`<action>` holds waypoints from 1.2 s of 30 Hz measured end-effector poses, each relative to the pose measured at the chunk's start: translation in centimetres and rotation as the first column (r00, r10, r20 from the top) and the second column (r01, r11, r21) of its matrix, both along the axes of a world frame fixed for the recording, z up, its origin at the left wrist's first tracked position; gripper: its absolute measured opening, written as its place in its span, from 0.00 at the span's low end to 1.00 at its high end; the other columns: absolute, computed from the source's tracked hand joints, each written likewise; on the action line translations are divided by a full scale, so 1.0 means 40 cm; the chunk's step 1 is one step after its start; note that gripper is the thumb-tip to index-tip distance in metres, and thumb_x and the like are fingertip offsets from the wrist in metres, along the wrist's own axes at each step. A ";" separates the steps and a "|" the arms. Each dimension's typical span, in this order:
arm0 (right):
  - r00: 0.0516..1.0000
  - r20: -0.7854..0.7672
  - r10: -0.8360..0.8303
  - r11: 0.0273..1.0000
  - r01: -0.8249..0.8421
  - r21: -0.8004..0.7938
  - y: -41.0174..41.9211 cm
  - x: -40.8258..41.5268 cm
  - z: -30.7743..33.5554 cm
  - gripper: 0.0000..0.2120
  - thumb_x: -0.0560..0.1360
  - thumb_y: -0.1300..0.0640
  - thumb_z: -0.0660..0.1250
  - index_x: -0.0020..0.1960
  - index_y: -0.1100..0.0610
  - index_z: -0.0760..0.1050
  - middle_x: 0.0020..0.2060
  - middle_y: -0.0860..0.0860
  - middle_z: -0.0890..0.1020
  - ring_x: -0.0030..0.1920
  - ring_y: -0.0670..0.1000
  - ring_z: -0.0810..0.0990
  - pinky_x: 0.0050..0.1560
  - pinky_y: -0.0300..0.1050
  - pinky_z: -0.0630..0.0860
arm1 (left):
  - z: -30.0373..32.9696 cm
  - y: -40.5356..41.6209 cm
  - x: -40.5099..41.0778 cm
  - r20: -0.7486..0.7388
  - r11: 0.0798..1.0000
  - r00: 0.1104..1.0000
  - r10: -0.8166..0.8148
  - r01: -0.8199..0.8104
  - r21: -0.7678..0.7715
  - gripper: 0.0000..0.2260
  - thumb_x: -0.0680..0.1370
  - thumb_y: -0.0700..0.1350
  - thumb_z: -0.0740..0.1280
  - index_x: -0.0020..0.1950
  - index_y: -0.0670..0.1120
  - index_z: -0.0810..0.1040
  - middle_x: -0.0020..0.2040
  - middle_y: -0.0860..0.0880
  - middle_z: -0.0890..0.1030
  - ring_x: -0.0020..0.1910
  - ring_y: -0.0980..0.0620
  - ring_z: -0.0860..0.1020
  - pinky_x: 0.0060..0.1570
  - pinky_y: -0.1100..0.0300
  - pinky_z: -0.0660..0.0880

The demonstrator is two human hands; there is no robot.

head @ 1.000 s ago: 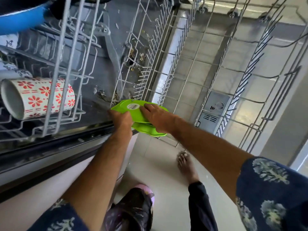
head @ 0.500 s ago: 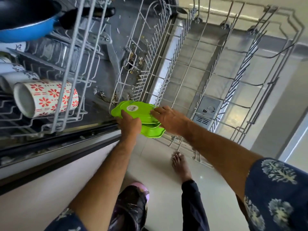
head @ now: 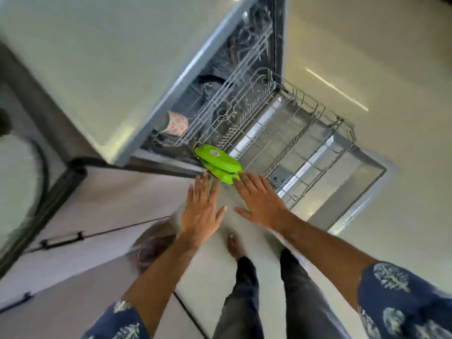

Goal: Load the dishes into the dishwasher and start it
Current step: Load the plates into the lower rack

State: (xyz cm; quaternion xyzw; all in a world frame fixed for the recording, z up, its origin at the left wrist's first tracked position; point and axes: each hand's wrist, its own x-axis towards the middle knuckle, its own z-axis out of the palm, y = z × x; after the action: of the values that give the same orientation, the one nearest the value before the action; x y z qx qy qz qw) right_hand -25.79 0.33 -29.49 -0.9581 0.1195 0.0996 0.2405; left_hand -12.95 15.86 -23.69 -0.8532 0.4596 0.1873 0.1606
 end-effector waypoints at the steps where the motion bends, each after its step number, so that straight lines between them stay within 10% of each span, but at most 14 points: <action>1: 1.000 0.007 0.018 1.000 -0.018 -0.013 0.014 -0.010 0.042 0.40 0.75 0.34 0.61 0.79 0.57 0.58 0.77 0.59 0.62 0.75 0.62 0.64 0.74 0.64 0.61 | 0.042 0.028 -0.027 -0.011 1.000 1.000 0.023 -0.023 -0.007 0.35 0.79 0.61 0.53 0.79 0.40 0.60 0.78 0.33 0.60 0.77 0.35 0.61 0.73 0.40 0.64; 12: 0.885 0.076 0.459 0.881 -0.443 -0.168 0.390 0.053 0.473 0.38 0.75 0.35 0.55 0.77 0.59 0.62 0.74 0.58 0.68 0.72 0.59 0.69 0.70 0.63 0.67 | 0.435 0.555 -0.236 0.055 0.851 0.870 0.490 -0.464 -0.245 0.33 0.80 0.59 0.54 0.78 0.40 0.62 0.79 0.35 0.60 0.78 0.36 0.60 0.75 0.38 0.60; 25: 0.385 0.247 0.889 0.448 -0.843 -0.298 1.258 0.196 0.748 0.33 0.79 0.40 0.55 0.78 0.58 0.61 0.75 0.57 0.66 0.74 0.59 0.65 0.73 0.58 0.62 | 0.639 1.390 -0.485 0.115 0.295 0.274 0.955 -0.818 -0.494 0.31 0.81 0.53 0.61 0.81 0.45 0.56 0.82 0.41 0.49 0.81 0.39 0.46 0.78 0.39 0.48; 36: 0.037 0.168 0.985 0.062 -0.987 -0.147 1.913 0.215 0.811 0.28 0.78 0.49 0.64 0.76 0.51 0.61 0.70 0.53 0.68 0.69 0.58 0.69 0.67 0.57 0.70 | 0.716 1.754 -0.586 0.174 0.005 -0.094 0.980 -0.868 -0.497 0.27 0.81 0.52 0.62 0.78 0.44 0.62 0.79 0.41 0.61 0.80 0.39 0.57 0.77 0.38 0.54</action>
State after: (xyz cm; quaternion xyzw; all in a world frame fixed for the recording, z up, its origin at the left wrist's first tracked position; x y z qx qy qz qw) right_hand -17.20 76.83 2.94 -0.7817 -0.5975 0.1293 0.1231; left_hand -36.39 86.02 4.94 -0.9509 -0.3082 -0.0287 -0.0054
